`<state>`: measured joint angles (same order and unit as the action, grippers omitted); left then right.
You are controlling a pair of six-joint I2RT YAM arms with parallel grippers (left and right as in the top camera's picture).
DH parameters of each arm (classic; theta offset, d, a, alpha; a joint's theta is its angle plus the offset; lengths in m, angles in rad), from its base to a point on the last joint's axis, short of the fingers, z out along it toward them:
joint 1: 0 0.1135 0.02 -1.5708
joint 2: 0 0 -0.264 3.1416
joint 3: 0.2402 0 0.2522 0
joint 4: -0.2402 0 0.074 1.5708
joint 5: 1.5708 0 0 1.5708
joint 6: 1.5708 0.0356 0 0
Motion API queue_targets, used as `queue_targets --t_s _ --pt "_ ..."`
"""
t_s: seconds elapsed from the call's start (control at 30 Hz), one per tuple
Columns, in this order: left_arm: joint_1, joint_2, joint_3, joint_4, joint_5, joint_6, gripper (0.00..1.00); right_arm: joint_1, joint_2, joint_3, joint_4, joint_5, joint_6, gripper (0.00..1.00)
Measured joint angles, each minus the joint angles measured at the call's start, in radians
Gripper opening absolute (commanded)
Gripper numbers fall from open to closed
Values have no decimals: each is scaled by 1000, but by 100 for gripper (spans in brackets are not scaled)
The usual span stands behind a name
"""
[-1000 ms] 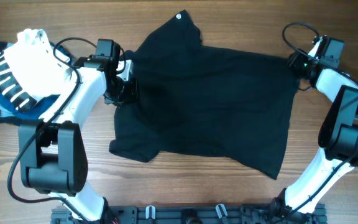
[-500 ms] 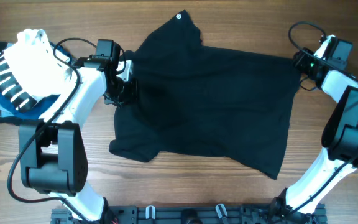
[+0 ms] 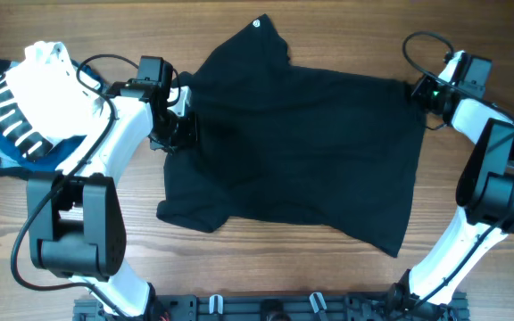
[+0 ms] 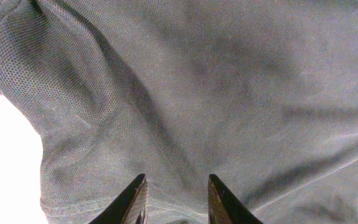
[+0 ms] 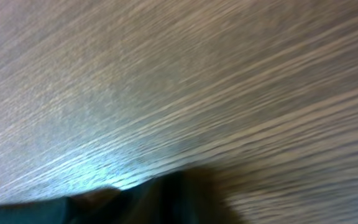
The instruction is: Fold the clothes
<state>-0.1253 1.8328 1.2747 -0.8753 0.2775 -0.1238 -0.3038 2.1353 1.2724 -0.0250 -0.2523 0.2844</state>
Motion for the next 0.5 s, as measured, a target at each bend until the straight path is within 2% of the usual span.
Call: queue_targets --t_s 0.13,0.3,0.4,0.43,0.5 --pt "0 0 0 0 0 0 31 -6 3 9 11 -13 2 4" --pt "0 0 0 2 0 0 32 -60 3 104 11 -24 4 4" --pt "0 0 0 15 0 0 36 -96 3 170 4 -30 6 4" --pt "0 0 0 24 0 0 40 -109 3 196 -5 -32 6 10" --pt "0 0 0 44 0 2 42 -129 2 237 -14 -32 4 53"
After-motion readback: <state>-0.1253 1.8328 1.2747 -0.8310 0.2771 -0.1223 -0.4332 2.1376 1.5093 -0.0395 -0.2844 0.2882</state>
